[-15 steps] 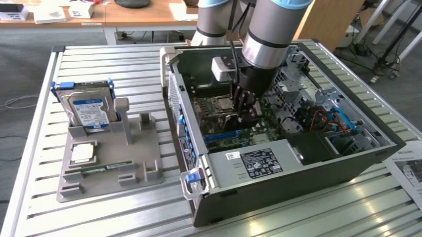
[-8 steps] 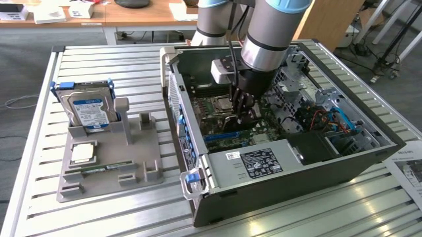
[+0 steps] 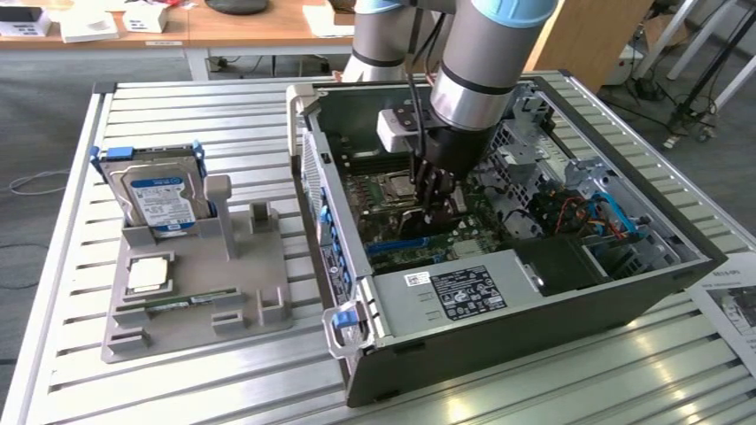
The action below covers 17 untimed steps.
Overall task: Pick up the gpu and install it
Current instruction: 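Insert the gpu into the slot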
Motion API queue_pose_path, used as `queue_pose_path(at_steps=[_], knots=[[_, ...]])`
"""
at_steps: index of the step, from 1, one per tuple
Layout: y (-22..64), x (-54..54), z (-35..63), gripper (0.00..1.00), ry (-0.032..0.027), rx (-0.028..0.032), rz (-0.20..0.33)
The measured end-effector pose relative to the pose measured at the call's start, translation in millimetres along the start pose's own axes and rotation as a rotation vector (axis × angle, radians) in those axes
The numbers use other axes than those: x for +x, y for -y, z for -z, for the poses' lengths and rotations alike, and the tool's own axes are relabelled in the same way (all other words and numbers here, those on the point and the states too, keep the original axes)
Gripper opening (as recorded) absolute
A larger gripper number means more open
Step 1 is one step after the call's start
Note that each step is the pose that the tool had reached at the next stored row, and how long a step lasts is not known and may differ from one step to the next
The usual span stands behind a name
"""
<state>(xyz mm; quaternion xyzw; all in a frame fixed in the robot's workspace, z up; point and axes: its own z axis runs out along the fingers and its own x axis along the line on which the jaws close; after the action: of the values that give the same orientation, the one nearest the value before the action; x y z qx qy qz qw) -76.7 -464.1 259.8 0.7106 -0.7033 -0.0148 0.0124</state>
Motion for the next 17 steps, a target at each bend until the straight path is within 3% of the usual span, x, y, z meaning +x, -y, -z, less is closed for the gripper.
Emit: queue_pose_path(at_steps=[6, 12, 13, 17], knots=[[0.1, 0.0, -4.5, 0.27, -0.0004, 0.0001, 0.000], [-3.1, -0.3, -6.1, 0.27, -0.0015, 0.0065, 0.000], [-3.3, -0.4, -6.7, 0.27, -0.0019, 0.0091, 0.000], [-4.9, -1.5, -8.0, 0.27, -0.0026, 0.0302, 0.000]])
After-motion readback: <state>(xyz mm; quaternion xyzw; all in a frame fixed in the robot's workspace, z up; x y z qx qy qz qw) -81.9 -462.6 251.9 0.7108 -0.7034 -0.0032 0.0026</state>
